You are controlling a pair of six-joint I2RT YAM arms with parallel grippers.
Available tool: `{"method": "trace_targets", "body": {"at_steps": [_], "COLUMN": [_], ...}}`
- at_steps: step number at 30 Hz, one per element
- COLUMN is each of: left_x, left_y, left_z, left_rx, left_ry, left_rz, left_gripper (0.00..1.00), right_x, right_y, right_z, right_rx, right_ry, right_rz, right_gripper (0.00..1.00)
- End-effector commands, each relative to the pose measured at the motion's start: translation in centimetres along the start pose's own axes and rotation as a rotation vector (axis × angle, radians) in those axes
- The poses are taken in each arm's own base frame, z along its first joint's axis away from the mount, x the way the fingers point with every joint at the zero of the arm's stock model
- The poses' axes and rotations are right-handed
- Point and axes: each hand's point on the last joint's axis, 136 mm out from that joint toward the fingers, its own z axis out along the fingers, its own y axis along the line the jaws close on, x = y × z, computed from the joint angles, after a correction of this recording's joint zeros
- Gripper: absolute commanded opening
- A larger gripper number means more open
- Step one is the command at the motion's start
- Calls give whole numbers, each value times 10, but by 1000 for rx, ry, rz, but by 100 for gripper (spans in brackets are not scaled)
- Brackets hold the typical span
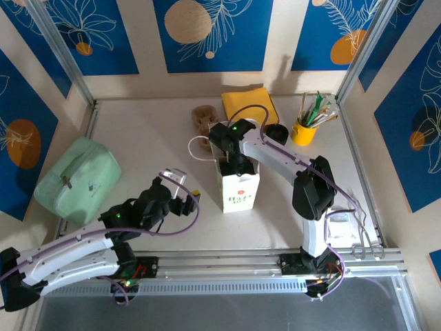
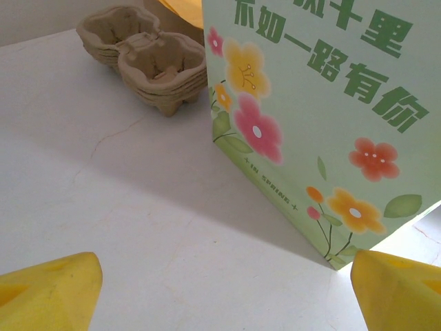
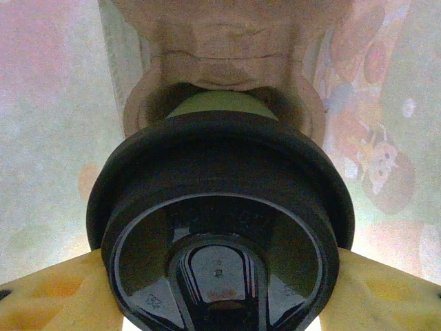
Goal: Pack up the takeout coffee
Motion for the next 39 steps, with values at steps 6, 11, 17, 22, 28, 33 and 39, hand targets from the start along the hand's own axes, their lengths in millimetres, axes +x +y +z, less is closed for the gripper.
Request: {"method": "trace_targets", "body": {"at_steps": [6, 11, 17, 22, 28, 33, 39], "left_x": [2, 0, 0, -2, -3, -4, -3], "left_y": [2, 1, 2, 2, 2, 2, 3], "left_z": [-1, -1, -2, -3, -5, -5, -4], "left_rx": [-9, -8, -9, -8, -8, -9, -13], "left_ry": [-1, -6, -5, -11, -14, -15, -10], "left_rz": [0, 1, 4, 3, 6, 9, 9], "left_gripper": [93, 93, 93, 93, 93, 93, 93], "right_x": [-8, -8, -9, -11, -14, -15, -13], "right_y": [7, 7, 8, 9, 11, 10, 7], "right_z": [19, 28, 33, 28, 13, 0, -8], "right_rx": [-10, -5, -4, -6, -13, -22, -6], "right_ry": [41, 63, 76, 64, 16, -22, -45], "right_rz": [0, 0, -1, -6, -21, -25, -38], "right_gripper": [62, 62, 62, 62, 63, 67, 89]}}
